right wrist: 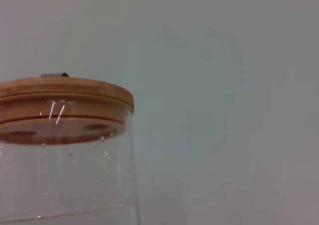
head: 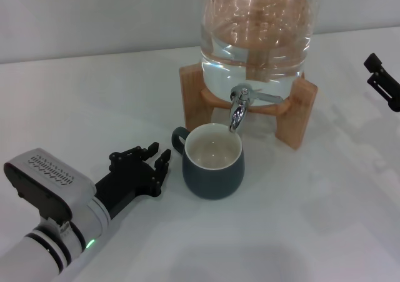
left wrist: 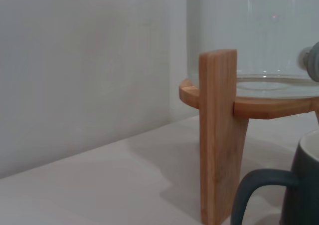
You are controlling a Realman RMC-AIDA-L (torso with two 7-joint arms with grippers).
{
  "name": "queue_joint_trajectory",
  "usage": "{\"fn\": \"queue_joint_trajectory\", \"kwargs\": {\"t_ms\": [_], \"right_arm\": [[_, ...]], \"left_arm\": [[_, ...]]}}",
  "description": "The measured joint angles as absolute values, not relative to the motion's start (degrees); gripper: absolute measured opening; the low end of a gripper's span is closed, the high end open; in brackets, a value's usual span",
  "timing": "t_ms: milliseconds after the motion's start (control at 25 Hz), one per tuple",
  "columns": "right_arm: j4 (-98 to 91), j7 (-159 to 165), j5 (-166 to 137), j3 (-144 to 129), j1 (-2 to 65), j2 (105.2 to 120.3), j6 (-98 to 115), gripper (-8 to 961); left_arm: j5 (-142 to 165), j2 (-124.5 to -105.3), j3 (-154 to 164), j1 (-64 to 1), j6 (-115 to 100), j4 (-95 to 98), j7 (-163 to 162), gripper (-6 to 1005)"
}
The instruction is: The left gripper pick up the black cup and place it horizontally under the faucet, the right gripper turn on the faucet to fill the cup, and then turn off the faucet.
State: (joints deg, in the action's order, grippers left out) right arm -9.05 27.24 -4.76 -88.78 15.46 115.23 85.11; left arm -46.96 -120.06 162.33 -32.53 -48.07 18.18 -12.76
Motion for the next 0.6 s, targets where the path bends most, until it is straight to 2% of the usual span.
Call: {"fn": "queue_joint_trajectory", "kwargs": {"t_ms": [480,600], "right_arm": [[-9.1,27.2,-4.7,-89.3,15.6,115.15,84.5,871],[-9.1,27.2,-4.7,-89.3,15.6,115.14,84.5,871]], "left_arm": [[-53.2,-120.02,162.1,-32.0,-49.3,15.5,-12.4,246],[-56.8,-119.92,162.1,-31.2,-51.5,13.9,-11.8,304]]}}
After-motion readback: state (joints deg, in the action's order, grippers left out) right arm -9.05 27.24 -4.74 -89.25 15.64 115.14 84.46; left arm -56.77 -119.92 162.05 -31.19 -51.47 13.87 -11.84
